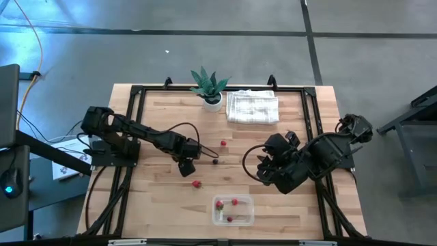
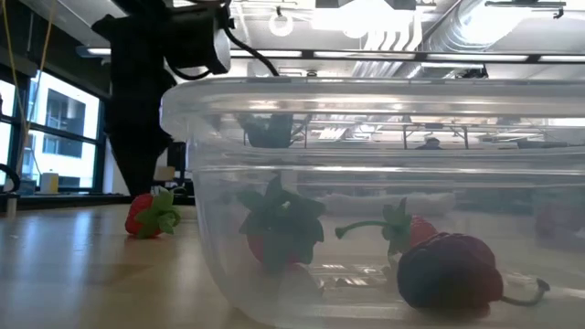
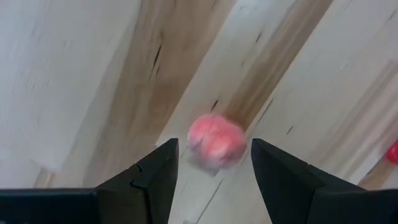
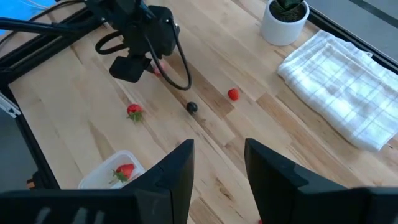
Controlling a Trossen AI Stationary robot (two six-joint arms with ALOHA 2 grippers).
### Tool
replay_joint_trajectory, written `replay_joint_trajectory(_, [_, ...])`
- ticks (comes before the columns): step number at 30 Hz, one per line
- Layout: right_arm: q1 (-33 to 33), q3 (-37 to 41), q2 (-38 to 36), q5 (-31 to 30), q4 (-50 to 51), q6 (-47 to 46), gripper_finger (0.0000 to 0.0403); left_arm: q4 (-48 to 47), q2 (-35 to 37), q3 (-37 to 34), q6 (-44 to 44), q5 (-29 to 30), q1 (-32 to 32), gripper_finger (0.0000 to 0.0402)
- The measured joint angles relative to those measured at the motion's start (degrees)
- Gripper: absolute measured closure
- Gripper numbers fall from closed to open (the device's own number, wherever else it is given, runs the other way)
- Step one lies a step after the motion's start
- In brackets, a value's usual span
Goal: Pick and placing Produce into tupperware
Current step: Put the peach into the transparent bin
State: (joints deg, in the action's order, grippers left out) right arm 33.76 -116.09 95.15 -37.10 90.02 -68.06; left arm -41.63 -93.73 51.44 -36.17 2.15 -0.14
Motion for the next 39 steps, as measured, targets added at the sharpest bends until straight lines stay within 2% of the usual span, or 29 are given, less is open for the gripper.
replay_joint_trajectory(5, [0.0, 0.0, 0.0, 0.0, 0.0, 0.1, 0.0269, 2.9, -1.1, 0.0, 1.0, -0.9, 0.0, 0.0211])
replay_joint_trajectory(13, [0.0, 0.0, 0.0, 0.0, 0.0, 0.0, 0.0269, 2.2, -1.9, 0.0, 1.2, -1.6, 0.0, 0.0219])
replay_joint_trajectory(17, [0.0, 0.0, 0.0, 0.0, 0.0, 0.1, 0.0269, 2.1, -1.9, 0.0, 1.2, -1.2, 0.0, 0.026])
replay_joint_trajectory(23, [0.0, 0.0, 0.0, 0.0, 0.0, 0.1, 0.0269, 2.1, -1.6, 0.0, 1.4, -1.1, 0.0, 0.0359])
replay_joint_trajectory(26, [0.0, 0.0, 0.0, 0.0, 0.0, 0.1, 0.0269, 2.0, -1.3, 0.6, 1.4, -1.1, -0.2, 0.0385])
replay_joint_trajectory(33, [0.0, 0.0, 0.0, 0.1, 0.0, 0.3, 0.0269, -0.3, 0.7, 8.2, 2.2, -1.0, -2.6, 0.0353])
replay_joint_trajectory(39, [0.0, 0.0, 0.0, 0.5, 0.0, 1.3, 0.0269, 1.1, 1.0, 18.5, 3.3, 1.1, -9.7, 0.0359])
